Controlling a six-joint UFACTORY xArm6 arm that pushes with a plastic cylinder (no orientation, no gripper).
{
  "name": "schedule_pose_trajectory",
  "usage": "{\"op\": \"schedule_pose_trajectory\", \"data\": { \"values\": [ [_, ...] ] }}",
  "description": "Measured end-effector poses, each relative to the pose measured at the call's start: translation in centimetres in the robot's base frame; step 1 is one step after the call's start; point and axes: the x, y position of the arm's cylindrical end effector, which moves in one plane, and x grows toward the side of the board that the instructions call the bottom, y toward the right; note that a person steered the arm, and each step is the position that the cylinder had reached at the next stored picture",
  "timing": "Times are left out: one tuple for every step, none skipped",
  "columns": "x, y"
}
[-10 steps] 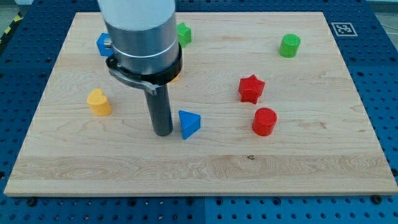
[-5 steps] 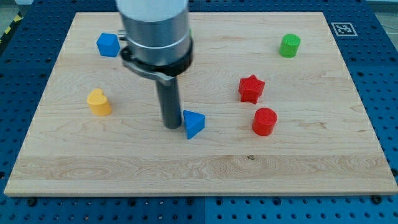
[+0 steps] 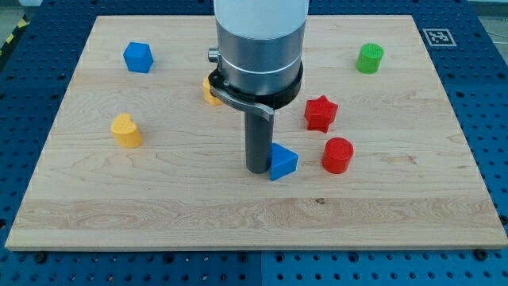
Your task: Place the blue triangle below the red circle
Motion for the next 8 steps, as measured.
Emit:
{"op": "schedule_pose_trajectory", "data": {
  "values": [
    [-1.3, -1.1],
    [-1.3, -1.1],
    [0.0, 0.0],
    [0.0, 1.6],
    [-0.3, 2.6],
    [-1.3, 2.6],
    [-2.1, 3.1],
    [-1.3, 6.0]
  ]
}}
